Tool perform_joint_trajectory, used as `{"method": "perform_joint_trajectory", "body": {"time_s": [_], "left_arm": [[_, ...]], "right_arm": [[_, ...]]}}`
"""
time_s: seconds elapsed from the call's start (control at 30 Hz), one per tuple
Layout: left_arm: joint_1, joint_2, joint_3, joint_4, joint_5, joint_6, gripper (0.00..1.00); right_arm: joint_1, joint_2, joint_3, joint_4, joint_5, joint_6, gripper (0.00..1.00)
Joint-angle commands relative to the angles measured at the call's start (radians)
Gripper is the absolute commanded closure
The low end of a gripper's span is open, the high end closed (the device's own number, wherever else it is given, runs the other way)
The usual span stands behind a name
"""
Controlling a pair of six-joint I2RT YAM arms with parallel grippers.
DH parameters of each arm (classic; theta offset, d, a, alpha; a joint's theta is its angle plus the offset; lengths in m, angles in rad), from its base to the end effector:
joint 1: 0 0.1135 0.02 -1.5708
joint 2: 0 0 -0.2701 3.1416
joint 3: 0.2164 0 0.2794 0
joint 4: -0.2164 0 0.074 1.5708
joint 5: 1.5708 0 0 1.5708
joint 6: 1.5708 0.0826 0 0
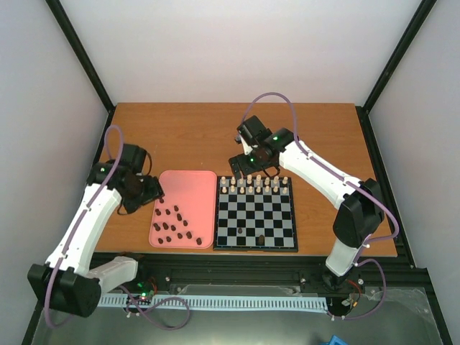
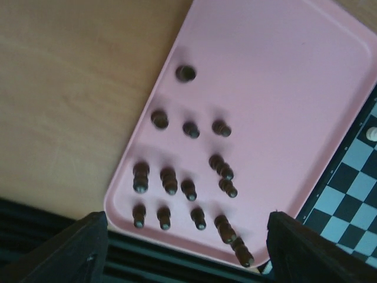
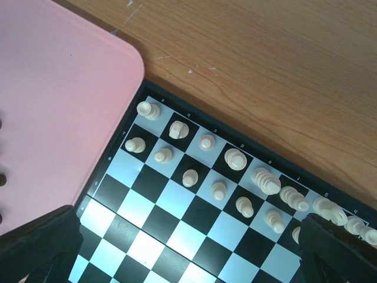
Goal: Set up the chess pieces on the board
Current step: Pick up the chess piece from the storage box.
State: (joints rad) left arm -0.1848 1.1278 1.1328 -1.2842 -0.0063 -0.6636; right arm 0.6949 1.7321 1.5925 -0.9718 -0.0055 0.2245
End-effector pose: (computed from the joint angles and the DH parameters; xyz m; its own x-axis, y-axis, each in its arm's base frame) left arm 0.2181 -0.0402 0.2689 -0.8538 -0.4670 -0.2302 -0.4365 0.8830 -0.1723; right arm 0.3157 0.2638 0.2612 -0.8142 -0.3889 -0.4312 -0.4728 0.8751 0.1035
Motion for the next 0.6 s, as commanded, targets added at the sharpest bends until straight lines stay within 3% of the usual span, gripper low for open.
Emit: {"method": "perform_joint_trajectory", "body": {"time_s": [0.0,0.37,0.57], "left_arm": [[0.005,-0.069,-0.1,-0.028,0.046,-0.111,0.29],[0.016,-0.028,-0.258,0.092,0.077,-0.227,0.34],[0.099,-0.023,-0.349,0.153,0.154,-0.251,0.41]], "right_arm": [[-0.01,-0.019,-0.011,-0.001,-0.016,-0.02,0.0],[-0.027,0.01,-0.014,-0.015,-0.06,-0.041,0.0],[-0.043,0.011,-0.021,-0.013,-0.077,-0.053,0.0]]}}
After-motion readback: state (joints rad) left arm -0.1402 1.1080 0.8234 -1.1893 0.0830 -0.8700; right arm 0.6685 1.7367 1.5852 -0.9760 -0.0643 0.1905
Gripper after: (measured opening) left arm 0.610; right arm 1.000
